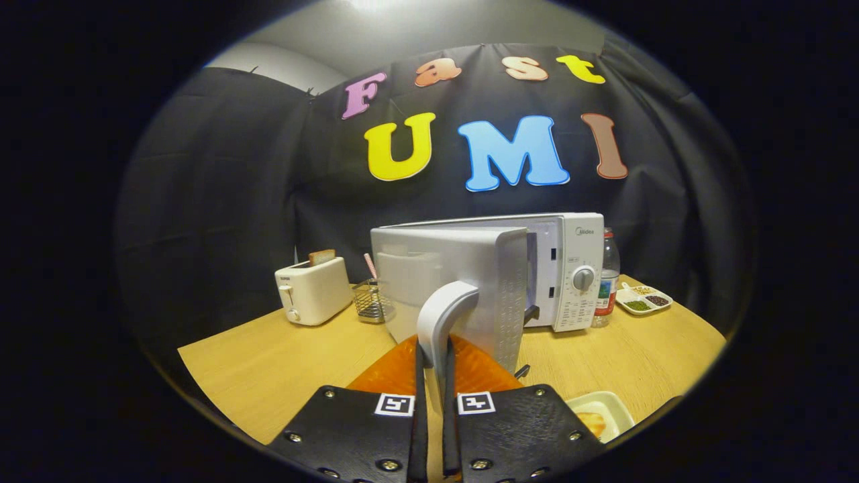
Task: Open the microwave, put the food inside, and close the microwave door.
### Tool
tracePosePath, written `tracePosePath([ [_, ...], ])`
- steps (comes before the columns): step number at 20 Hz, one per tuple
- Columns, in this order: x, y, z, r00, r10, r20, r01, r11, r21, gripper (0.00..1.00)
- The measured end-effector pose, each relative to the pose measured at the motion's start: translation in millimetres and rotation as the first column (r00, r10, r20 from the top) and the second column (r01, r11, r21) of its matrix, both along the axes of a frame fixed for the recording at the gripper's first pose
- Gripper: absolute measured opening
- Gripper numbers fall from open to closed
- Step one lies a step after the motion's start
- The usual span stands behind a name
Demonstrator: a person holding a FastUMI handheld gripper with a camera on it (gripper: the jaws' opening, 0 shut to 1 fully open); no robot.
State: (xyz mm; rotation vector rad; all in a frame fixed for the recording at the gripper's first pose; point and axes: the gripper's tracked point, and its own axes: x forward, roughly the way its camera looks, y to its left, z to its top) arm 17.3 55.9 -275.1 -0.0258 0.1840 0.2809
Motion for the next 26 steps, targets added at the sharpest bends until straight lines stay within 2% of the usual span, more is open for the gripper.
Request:
tracePosePath([
  [5, -21.3, 46.5, -4.1, 0.999, 0.029, -0.015, -0.029, 0.998, 0.047, 0.09],
  [10, -32.5, 83.8, -6.0, 0.995, -0.097, 0.03, 0.096, 0.995, 0.033, 0.09],
  [17, -38.6, 135.2, -10.6, 0.975, -0.191, 0.114, 0.198, 0.979, -0.047, 0.09],
  [22, -41.7, 134.4, -11.6, 0.977, -0.194, 0.086, 0.198, 0.98, -0.037, 0.09],
  [25, -51.6, 136.2, -11.4, 0.985, -0.155, 0.07, 0.158, 0.987, -0.036, 0.11],
  [26, -56.4, 142.7, -12.7, 0.991, -0.114, 0.067, 0.117, 0.992, -0.041, 0.14],
])
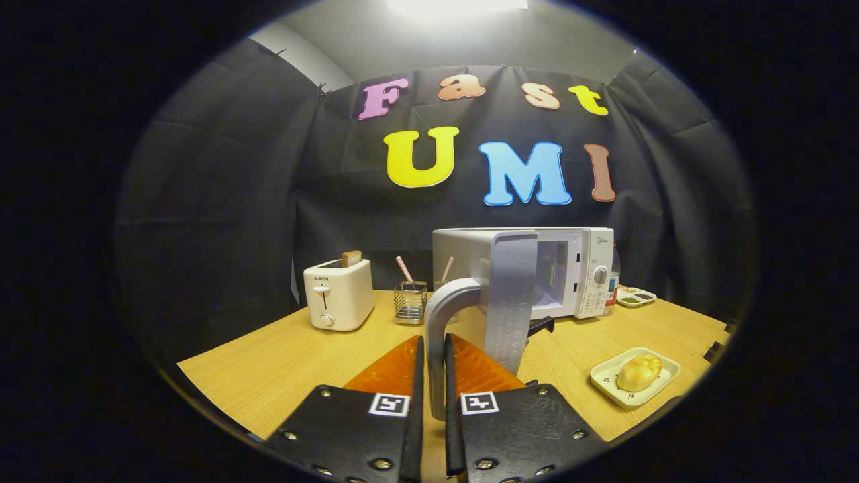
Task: Open the microwave, put the food inside, and close the microwave door.
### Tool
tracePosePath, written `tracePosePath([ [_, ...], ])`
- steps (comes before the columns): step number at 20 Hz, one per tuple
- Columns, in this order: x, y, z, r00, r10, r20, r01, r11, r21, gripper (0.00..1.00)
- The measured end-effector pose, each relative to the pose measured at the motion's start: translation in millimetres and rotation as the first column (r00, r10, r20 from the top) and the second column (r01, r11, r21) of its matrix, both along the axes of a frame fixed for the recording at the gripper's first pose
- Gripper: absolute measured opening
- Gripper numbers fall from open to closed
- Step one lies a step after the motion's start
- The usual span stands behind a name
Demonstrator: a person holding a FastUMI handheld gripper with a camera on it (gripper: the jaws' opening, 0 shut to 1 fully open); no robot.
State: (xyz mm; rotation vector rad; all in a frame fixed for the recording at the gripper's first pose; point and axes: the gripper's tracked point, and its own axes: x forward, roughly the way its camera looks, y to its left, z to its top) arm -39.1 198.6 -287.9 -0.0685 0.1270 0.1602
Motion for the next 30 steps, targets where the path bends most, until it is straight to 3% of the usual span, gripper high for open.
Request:
tracePosePath([
  [1, -2.9, 1.1, 0.7, 1.0, 0.011, 0.001, -0.011, 1.0, -0.014, 0.43],
  [6, -32.7, -1.8, 14.3, 0.995, 0.096, 0.041, -0.092, 0.993, -0.079, 0.81],
  [7, -37.9, -5.7, 18.0, 0.992, 0.11, 0.054, -0.106, 0.991, -0.087, 0.95],
  [13, -46.5, -67.3, 25.0, 0.991, 0.131, 0.039, -0.129, 0.99, -0.051, 0.97],
  [22, -22.1, -205.1, 3.2, 0.997, -0.075, -0.002, 0.074, 0.992, -0.099, 0.97],
  [30, 0.3, -282.5, -52.7, 0.969, -0.175, -0.173, 0.159, 0.982, -0.105, 0.97],
])
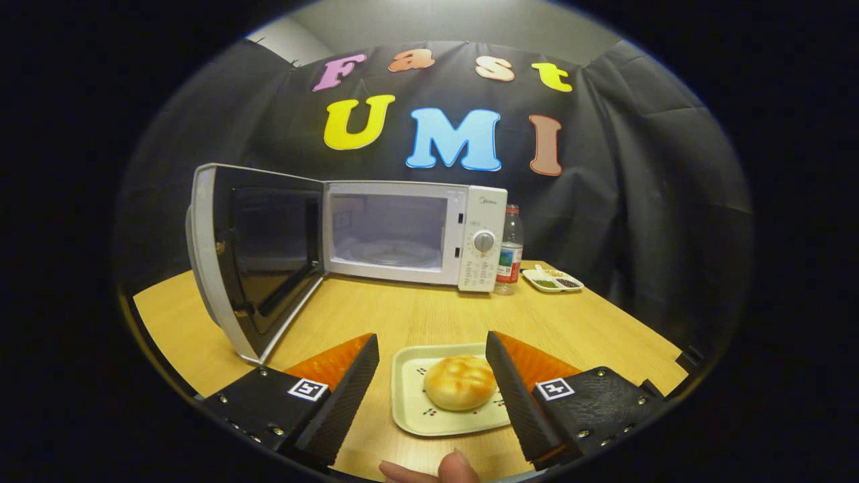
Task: Open the microwave, put the food inside, and close the microwave door.
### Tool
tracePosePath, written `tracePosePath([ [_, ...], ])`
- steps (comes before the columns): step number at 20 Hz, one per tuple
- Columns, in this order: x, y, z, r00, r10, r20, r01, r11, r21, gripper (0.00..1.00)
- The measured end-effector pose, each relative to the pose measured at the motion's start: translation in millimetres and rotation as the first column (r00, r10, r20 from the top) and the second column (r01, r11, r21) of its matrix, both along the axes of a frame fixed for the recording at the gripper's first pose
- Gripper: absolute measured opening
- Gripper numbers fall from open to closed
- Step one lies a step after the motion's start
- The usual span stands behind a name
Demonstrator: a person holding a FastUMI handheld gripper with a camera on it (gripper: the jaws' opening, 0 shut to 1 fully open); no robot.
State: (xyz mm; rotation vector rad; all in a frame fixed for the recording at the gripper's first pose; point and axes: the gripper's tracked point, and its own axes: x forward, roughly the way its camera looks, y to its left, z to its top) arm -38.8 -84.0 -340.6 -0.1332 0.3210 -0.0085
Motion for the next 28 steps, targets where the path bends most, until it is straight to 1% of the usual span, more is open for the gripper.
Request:
tracePosePath([
  [3, 6.4, -13.8, -29.3, 0.994, -0.011, -0.108, 0.019, 0.997, 0.076, 0.97],
  [4, 8.5, -19.0, -34.5, 0.991, -0.024, -0.131, 0.035, 0.996, 0.084, 0.97],
  [6, 14.1, -34.4, -37.9, 0.986, -0.074, -0.152, 0.081, 0.996, 0.037, 0.97],
  [8, 17.3, -36.3, -49.4, 0.975, -0.072, -0.212, 0.082, 0.996, 0.039, 0.98],
  [10, 18.5, -31.2, -60.9, 0.963, -0.052, -0.265, 0.069, 0.996, 0.057, 0.98],
  [11, 18.9, -31.0, -55.0, 0.967, -0.049, -0.251, 0.068, 0.995, 0.069, 0.92],
  [14, 16.5, -31.7, -56.0, 0.967, -0.044, -0.25, 0.065, 0.995, 0.077, 0.82],
  [15, 15.9, -28.2, -53.3, 0.966, -0.029, -0.255, 0.053, 0.995, 0.089, 0.8],
  [17, 17.6, -17.7, -38.7, 0.971, 0.003, -0.238, 0.026, 0.993, 0.119, 0.8],
  [20, 31.0, -5.1, -17.5, 0.978, 0.031, -0.206, -0.009, 0.994, 0.108, 0.8],
  [22, 42.7, 11.7, -2.9, 0.979, 0.066, -0.193, -0.044, 0.992, 0.117, 0.8],
  [25, 67.8, 38.6, 16.0, 0.979, 0.115, -0.169, -0.095, 0.988, 0.121, 0.8],
  [28, 104.0, 67.7, 31.5, 0.98, 0.143, -0.141, -0.126, 0.984, 0.123, 0.8],
])
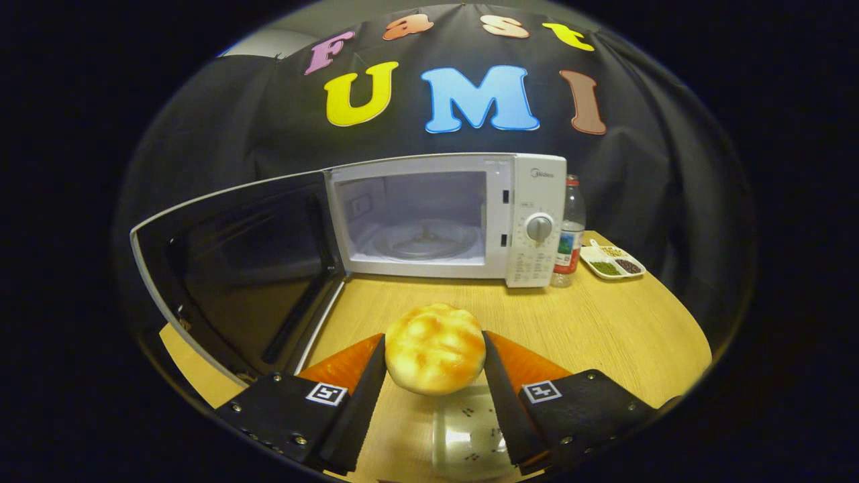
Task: Open the microwave, put the food inside, and close the microwave door.
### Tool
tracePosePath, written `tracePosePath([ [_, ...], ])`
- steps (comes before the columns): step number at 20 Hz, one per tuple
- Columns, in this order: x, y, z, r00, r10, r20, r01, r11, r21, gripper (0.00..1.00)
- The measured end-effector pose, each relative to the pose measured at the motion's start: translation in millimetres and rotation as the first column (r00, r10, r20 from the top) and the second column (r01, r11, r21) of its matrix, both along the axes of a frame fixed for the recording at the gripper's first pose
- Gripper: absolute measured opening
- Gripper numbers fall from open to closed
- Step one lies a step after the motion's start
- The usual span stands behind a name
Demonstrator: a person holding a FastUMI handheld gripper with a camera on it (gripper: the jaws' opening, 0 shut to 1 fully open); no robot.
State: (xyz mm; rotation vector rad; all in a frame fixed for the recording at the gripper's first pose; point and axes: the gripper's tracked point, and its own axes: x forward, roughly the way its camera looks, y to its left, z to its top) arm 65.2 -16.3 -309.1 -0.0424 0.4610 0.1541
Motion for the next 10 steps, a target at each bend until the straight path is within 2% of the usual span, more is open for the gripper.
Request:
tracePosePath([
  [7, 83.4, 41.0, 11.6, 0.999, 0.0, 0.05, 0.001, 1.0, -0.016, 0.8],
  [10, 114.2, 52.9, 12.0, 0.998, -0.011, 0.061, 0.01, 1.0, 0.015, 0.8],
])
